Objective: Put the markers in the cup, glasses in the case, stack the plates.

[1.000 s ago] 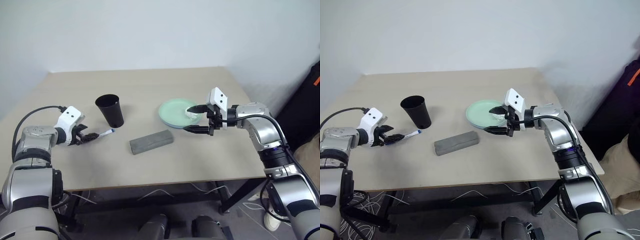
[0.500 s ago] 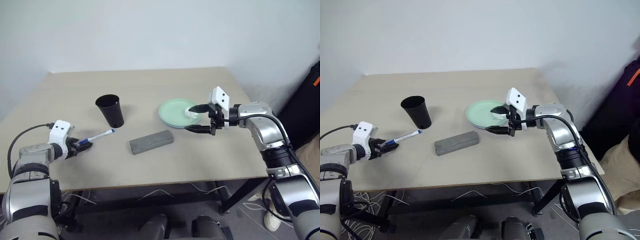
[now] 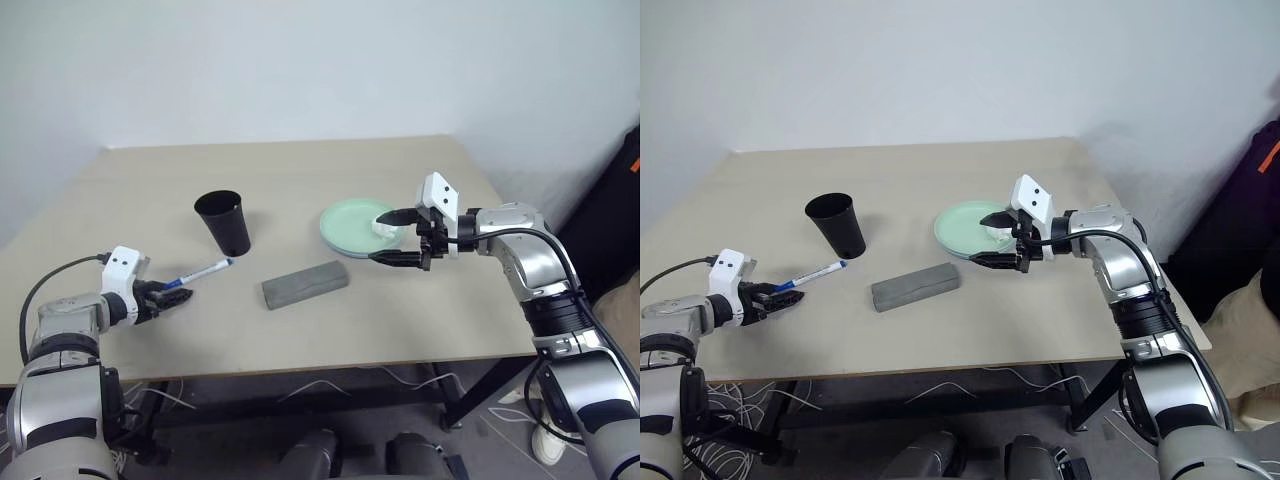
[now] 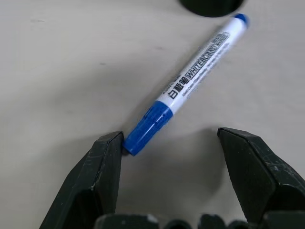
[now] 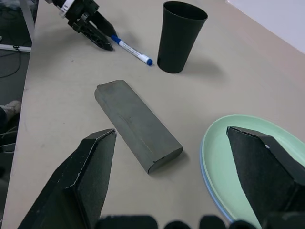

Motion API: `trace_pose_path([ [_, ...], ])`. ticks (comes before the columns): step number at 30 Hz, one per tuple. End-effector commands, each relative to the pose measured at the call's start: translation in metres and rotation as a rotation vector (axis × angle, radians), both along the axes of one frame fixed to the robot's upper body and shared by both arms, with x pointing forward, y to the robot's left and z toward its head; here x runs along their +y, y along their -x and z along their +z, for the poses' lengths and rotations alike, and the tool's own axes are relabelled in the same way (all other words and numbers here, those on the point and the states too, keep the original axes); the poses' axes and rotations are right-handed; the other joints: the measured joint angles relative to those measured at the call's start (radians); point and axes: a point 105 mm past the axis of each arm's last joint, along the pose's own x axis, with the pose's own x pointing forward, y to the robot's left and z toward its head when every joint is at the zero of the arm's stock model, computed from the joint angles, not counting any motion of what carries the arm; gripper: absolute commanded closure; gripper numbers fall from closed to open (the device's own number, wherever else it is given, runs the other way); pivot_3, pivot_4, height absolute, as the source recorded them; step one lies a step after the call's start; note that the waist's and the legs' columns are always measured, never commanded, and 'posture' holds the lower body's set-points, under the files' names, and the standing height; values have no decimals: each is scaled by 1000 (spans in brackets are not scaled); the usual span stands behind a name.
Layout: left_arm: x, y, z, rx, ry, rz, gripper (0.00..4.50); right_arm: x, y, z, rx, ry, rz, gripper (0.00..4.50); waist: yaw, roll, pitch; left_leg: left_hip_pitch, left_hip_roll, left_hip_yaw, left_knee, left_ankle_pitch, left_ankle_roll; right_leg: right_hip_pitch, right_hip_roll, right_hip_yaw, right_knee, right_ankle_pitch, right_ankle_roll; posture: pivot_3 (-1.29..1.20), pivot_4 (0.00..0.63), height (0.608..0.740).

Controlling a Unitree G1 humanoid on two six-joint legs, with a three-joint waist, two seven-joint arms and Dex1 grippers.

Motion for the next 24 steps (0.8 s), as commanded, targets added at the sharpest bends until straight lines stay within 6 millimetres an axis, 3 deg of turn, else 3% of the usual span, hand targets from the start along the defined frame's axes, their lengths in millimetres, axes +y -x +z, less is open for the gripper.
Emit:
trace_pose_path([
  [1,-16,6,-13,71,49,-86,1171,5,0,20,-58,-28,28,456,0,1,-1,0,0,0,0,0,0,0,0,0,0,0,0,0,0,740],
  [24,-75,-5,4,98,29,-510,1171,9,-1,20,-66,-34,30,456,28,5,-3,0,0,1,0,0,0,0,0,1,0,-1,-2,0,0,740],
])
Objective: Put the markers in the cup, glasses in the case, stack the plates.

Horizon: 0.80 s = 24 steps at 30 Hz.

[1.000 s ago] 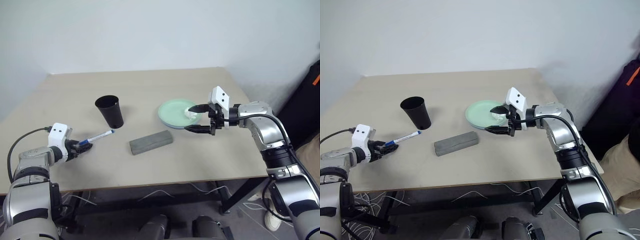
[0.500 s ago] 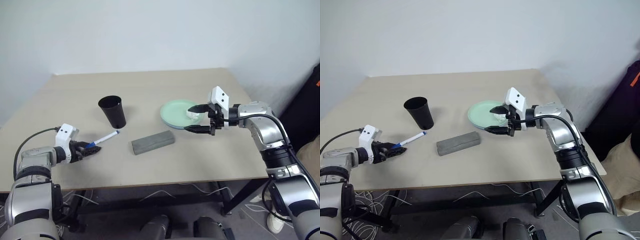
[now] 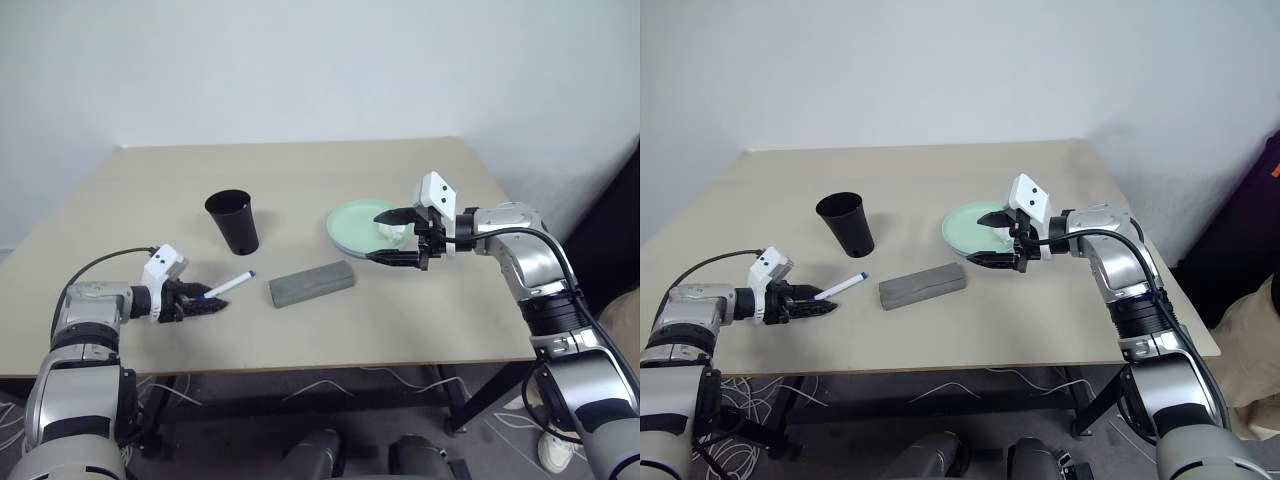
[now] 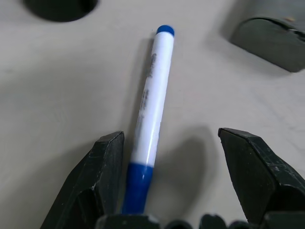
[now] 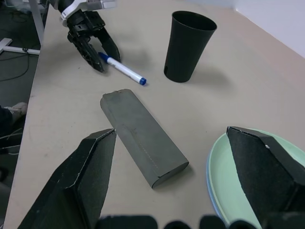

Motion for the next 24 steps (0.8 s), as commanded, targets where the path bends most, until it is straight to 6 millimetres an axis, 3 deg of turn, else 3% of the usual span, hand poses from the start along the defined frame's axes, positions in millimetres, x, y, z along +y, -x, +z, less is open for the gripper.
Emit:
trace_pose_path([
  [1,-18,-5,2,4,-19,-102,1171,5,-1,19,-62,-27,20,456,3,0,0,0,0,0,0,0,0,0,0,0,0,0,0,0,0,740],
  [13,-49,-23,9,-63,-169,-274,1171,9,0,18,-65,-34,26,456,42,0,0,0,0,1,0,0,0,0,0,0,0,0,0,0,0,740],
  [24,-51,-39,15,-104,-220,-215,1171,9,0,18,-68,-37,26,456,50,0,0,-1,1,2,0,0,0,-2,0,1,0,0,0,0,0,740],
])
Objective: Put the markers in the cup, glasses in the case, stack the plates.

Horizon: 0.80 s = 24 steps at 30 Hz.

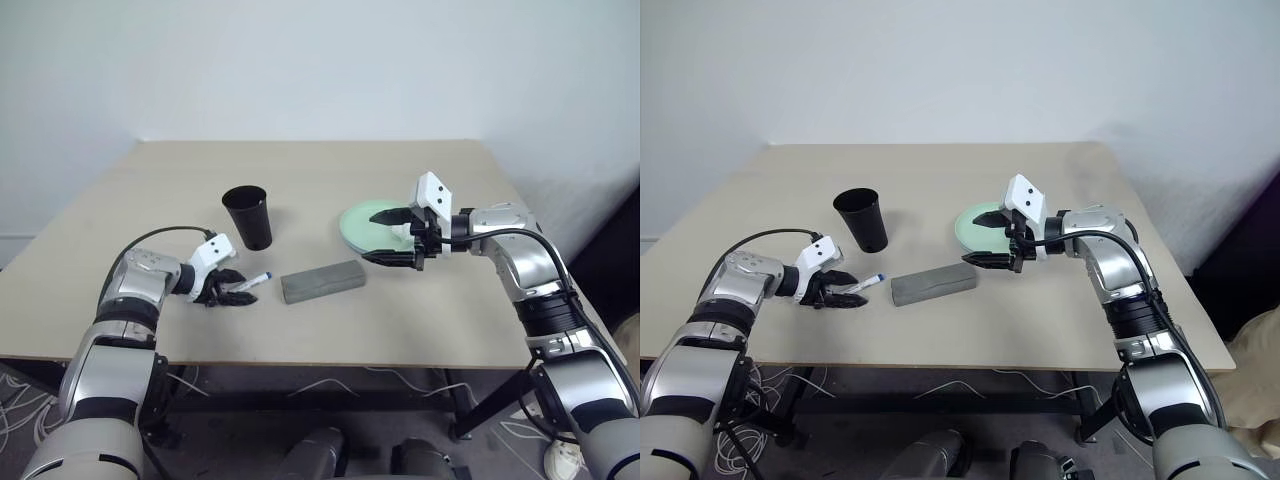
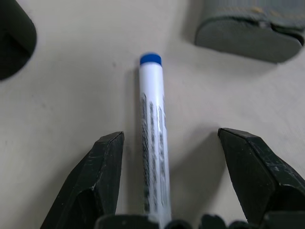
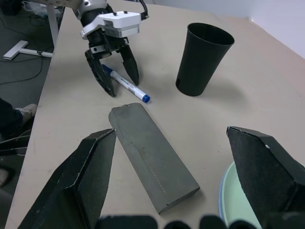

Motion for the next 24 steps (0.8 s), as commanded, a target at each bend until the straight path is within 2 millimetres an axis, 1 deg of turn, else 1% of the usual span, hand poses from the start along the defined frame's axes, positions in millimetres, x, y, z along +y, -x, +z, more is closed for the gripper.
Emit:
trace_pose_path([
  [1,0,-10,8,-53,-24,16,1171,3,0,17,-64,-21,14,456,-3,0,0,0,0,0,0,0,0,0,0,0,0,0,0,0,0,740],
  [6,4,-13,5,-67,-57,56,1171,2,-1,17,-65,-20,13,456,-3,0,0,0,0,0,-1,0,0,0,0,0,0,0,0,0,0,740],
  [7,5,-11,2,-57,-61,56,1340,2,-1,17,-65,-20,13,456,-4,0,0,0,0,0,-1,0,0,0,0,0,0,0,0,0,0,740],
  [9,6,-9,-2,-41,-69,56,1739,3,-1,17,-65,-21,15,456,-4,0,0,0,1,0,-1,0,0,0,0,0,0,0,0,0,0,740],
  [12,6,-4,-9,-10,-71,46,2664,3,-1,17,-65,-20,16,456,-5,0,0,1,1,0,-1,0,0,0,0,0,1,0,0,0,0,740],
  [17,4,-1,-12,-3,-69,32,4296,4,-1,18,-65,-20,18,456,-6,0,0,1,3,0,-2,0,0,0,0,-1,1,1,-2,0,0,740],
  [18,4,-1,-13,0,-75,28,4378,4,-1,18,-65,-20,18,456,-5,0,0,1,3,0,-2,0,0,0,0,-1,1,1,-2,0,0,740],
  [22,3,1,-14,0,-80,4,4378,4,-1,19,-66,-21,20,456,-5,0,0,1,3,1,-2,0,0,0,0,-1,1,1,-2,0,0,740],
  [24,-1,0,-9,-12,-49,-15,4378,4,-1,19,-66,-21,19,456,-5,0,0,1,3,1,-2,0,0,0,0,-1,1,1,-2,0,0,740],
])
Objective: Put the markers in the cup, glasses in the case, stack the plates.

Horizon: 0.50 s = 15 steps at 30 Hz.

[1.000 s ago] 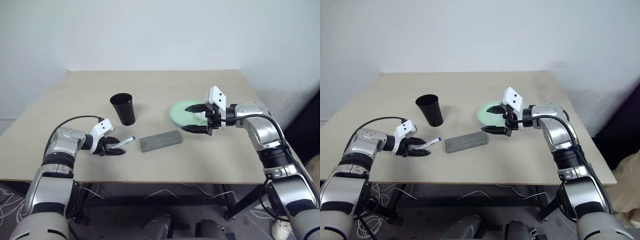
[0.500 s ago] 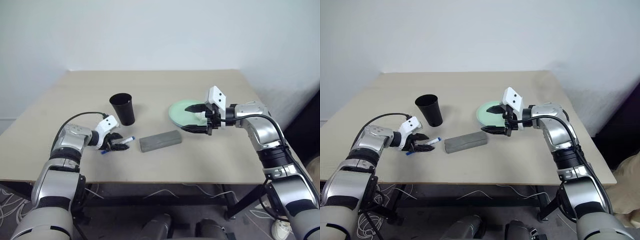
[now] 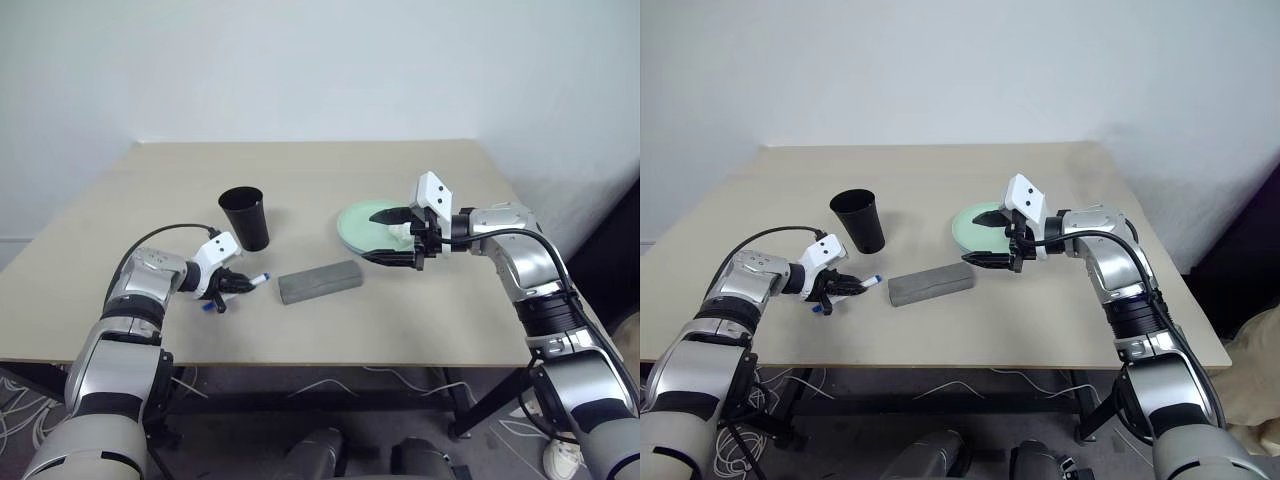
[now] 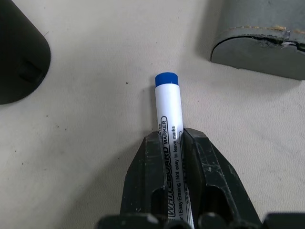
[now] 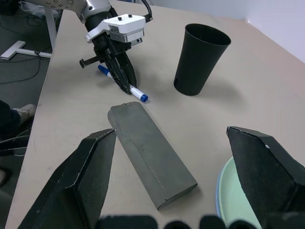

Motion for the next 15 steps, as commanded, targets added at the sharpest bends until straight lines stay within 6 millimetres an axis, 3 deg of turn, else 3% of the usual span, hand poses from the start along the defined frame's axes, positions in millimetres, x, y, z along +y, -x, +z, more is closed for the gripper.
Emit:
trace_pose_path([
  [1,-4,4,1,20,21,-40,4378,4,-1,18,-59,-20,18,456,0,0,0,0,0,0,0,0,0,0,0,0,0,0,0,0,0,740],
  [4,-15,3,23,13,126,-95,4378,4,-1,18,-58,-20,18,456,0,0,0,-1,0,1,0,0,0,-1,0,0,-1,0,0,0,0,740],
  [9,-42,-2,84,-35,383,-184,4378,4,0,18,-56,-21,19,456,-2,-3,2,-4,0,1,0,0,0,-3,1,-1,-4,0,0,0,0,740],
  [13,-66,-13,146,-182,553,-218,4378,6,0,18,-55,-23,22,456,-4,-6,4,-4,0,0,-2,0,0,-3,1,-1,-4,0,1,0,0,740],
  [15,-70,-16,160,-219,585,-208,4378,7,0,19,-54,-24,23,456,-5,-6,4,-3,1,-1,-1,0,0,-2,1,-2,-4,0,1,0,0,740],
])
